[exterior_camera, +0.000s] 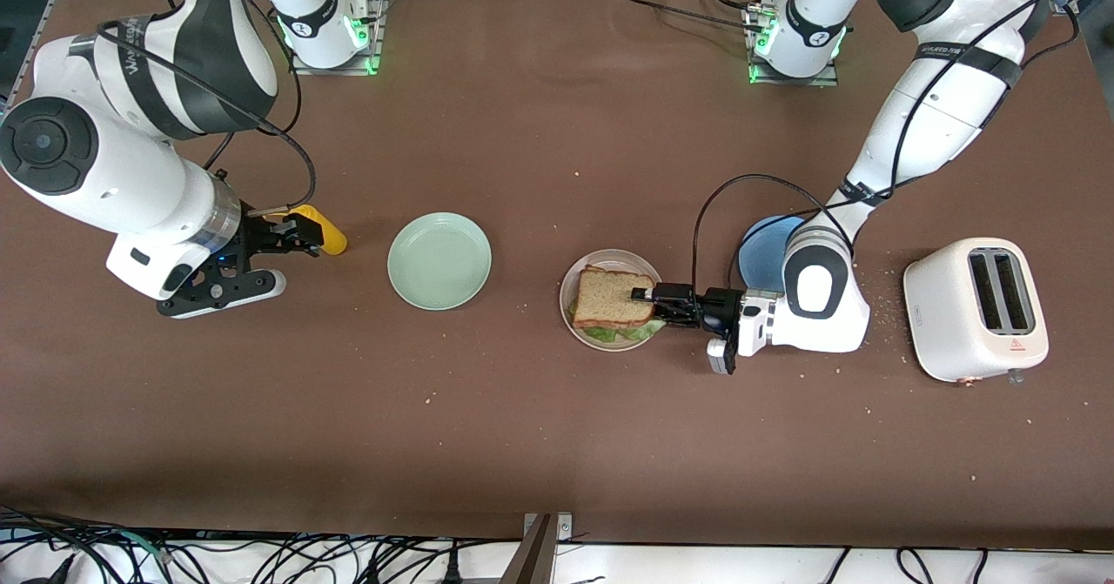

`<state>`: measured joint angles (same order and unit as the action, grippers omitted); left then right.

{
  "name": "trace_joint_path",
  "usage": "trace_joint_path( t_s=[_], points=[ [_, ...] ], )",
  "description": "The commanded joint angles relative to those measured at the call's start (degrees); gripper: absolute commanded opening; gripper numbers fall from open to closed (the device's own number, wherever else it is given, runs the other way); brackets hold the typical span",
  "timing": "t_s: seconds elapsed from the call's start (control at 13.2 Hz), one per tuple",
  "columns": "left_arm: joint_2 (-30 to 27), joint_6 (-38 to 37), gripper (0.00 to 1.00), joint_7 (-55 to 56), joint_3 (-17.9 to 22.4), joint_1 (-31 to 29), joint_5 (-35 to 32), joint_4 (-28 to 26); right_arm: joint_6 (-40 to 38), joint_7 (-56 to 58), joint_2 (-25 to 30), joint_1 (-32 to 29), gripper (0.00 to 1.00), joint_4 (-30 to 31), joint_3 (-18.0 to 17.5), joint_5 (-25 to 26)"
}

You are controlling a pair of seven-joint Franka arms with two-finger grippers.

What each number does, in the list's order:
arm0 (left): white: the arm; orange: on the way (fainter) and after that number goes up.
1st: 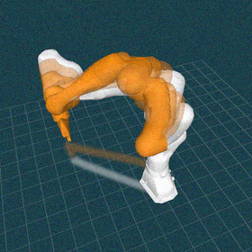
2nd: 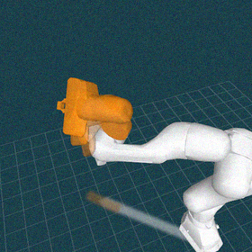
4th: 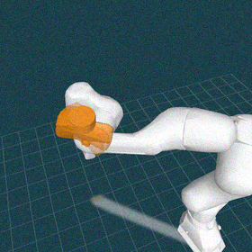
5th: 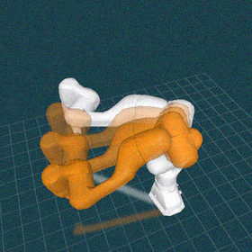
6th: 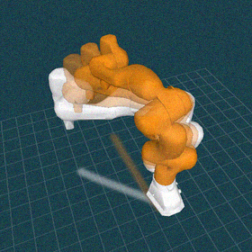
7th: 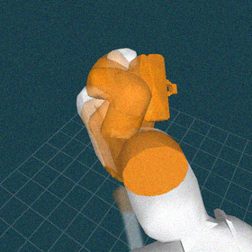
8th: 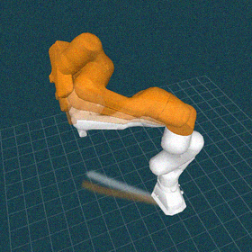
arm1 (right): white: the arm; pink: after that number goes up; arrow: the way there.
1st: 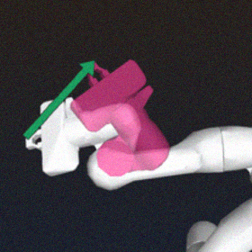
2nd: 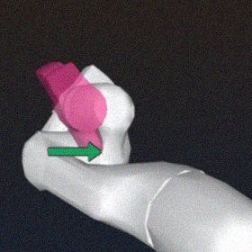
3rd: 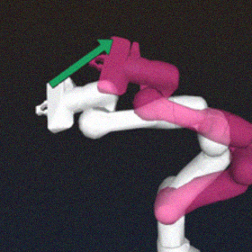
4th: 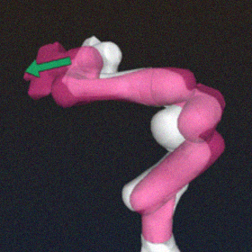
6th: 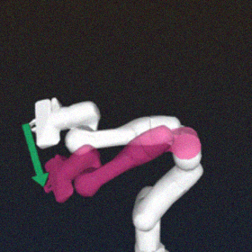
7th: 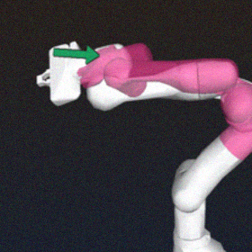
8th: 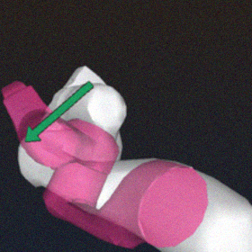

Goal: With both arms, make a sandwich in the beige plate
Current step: 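Withdraw the left gripper back above the toaster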

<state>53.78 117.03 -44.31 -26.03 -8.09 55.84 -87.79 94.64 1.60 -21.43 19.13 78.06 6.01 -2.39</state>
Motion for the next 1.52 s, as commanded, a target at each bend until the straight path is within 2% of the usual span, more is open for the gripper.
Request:
trace_joint_path(
  t_s=[0.0,0.38,0.61,0.91,1.14,1.29,1.44],
  points=[
    [-2.44,-0.57,1.00,0.89,0.19,-0.69,-6.50,0.08,-0.86,-0.98,0.77,0.12,1.00,0.07,-0.12,0.37],
    [-9.99,-7.15,1.00,14.58,0.10,-2.01,-24.25,0.08,-0.07,-0.98,0.60,0.47,1.00,-0.01,-0.12,2.47],
    [-16.93,-14.70,1.00,21.88,0.10,-4.02,-33.83,0.51,-0.07,-3.17,0.33,0.21,1.00,-0.10,0.05,3.10],
    [-27.99,-24.37,1.00,26.37,0.10,-6.23,-45.87,0.78,-0.07,-2.92,0.07,-1.81,1.00,-0.10,1.28,3.01],
    [-36.53,-29.48,1.00,29.28,0.19,-7.02,-50.55,0.78,-0.50,-2.30,0.07,-3.39,1.00,0.07,2.42,3.36],
    [-41.89,-29.93,1.00,29.72,0.19,-7.46,-54.93,0.17,-0.68,-2.47,-0.02,-4.63,1.00,0.16,2.42,3.19],
    [-43.92,-31.50,1.00,30.07,0.71,-7.55,-57.06,0.69,-0.60,-3.18,-0.02,-5.33,1.00,0.16,2.42,3.01]
  ],
)
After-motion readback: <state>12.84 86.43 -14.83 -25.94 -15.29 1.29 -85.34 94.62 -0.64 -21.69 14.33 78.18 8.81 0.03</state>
